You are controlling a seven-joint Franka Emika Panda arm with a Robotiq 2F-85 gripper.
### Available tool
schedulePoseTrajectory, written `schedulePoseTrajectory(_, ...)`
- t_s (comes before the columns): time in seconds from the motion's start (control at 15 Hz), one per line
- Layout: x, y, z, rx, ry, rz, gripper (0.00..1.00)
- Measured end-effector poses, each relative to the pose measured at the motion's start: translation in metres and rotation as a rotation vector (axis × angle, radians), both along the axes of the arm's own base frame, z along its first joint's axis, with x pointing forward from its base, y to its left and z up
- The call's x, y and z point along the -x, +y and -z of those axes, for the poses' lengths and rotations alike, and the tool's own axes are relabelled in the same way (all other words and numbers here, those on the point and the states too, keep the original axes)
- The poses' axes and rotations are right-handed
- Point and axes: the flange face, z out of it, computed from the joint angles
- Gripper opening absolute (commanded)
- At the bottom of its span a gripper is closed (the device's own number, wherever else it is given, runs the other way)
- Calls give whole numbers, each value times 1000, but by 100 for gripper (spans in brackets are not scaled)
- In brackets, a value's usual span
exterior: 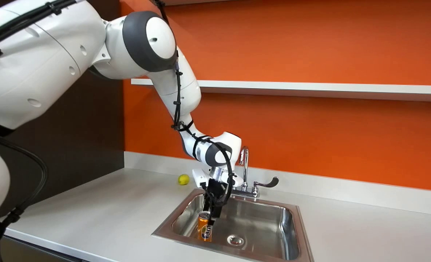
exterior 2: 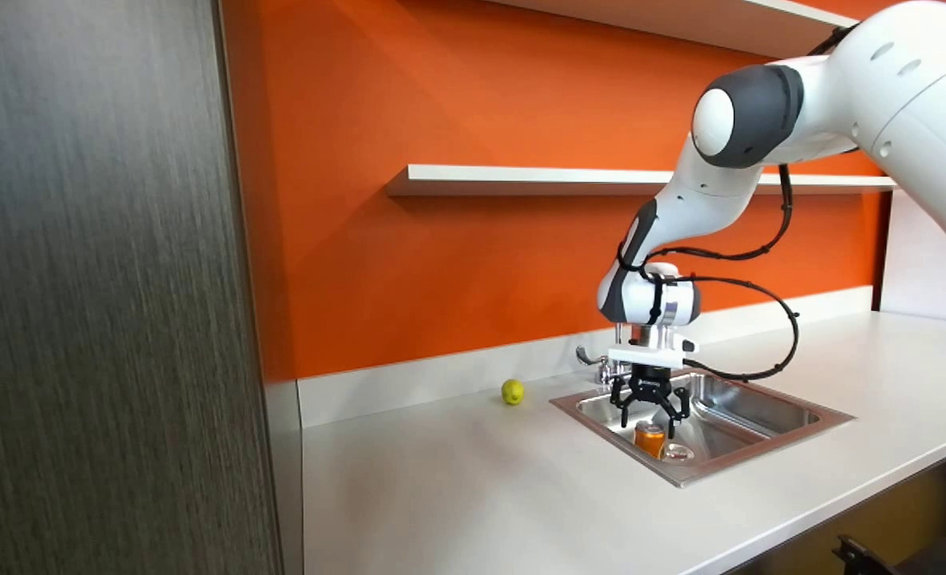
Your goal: Put the orange can in the sink.
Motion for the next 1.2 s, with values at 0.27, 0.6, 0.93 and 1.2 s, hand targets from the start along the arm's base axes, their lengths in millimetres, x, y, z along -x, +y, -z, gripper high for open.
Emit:
schedulePoseTrajectory(0.27, -2, -3, -18, 7, -23, 15, 100)
schedulePoseTrajectory(0.6, 9, -8, -61, 11, -61, 42, 100)
schedulePoseTrajectory(0.93, 42, 20, -104, 30, -51, -48, 100)
schedulePoseTrajectory(1.2, 85, 72, -122, 73, -1, -227, 100)
